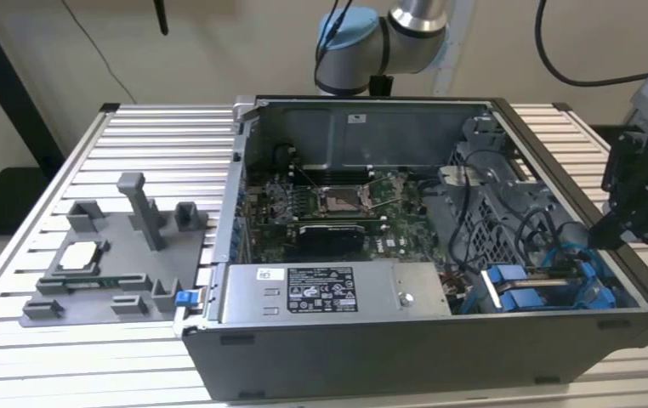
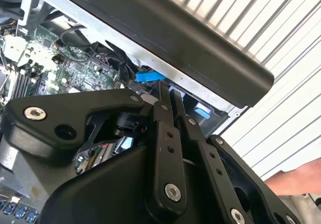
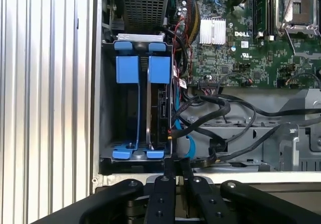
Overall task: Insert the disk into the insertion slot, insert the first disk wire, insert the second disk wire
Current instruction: 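Insert the second disk wire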
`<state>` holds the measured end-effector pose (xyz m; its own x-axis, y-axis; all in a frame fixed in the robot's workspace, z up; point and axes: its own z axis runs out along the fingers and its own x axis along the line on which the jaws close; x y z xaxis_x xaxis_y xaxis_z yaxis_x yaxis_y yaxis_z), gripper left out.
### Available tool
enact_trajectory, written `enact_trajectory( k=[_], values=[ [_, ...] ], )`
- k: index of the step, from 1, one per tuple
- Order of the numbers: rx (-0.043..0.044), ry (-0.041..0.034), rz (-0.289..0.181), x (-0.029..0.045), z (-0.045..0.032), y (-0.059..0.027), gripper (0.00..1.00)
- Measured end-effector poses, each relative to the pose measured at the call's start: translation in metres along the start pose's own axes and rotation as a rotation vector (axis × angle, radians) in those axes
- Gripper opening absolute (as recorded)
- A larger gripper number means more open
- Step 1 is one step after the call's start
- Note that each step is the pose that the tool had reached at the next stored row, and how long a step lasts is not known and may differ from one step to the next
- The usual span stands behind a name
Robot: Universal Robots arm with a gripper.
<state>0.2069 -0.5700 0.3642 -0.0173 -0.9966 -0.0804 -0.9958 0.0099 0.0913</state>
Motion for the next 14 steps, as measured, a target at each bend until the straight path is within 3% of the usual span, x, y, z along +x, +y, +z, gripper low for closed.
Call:
enact_trajectory(
  k=[7, 9, 14],
  values=[
    [0.0, -0.0001, 0.0, 0.0004, -0.0001, 0.0, 1.0],
    [-0.0002, -0.0059, -0.001, 0.0007, -0.0001, 0.0001, 1.0],
    [0.0005, -0.0095, -0.001, 0.0009, 0.0001, 0.0006, 1.0]
  ],
)
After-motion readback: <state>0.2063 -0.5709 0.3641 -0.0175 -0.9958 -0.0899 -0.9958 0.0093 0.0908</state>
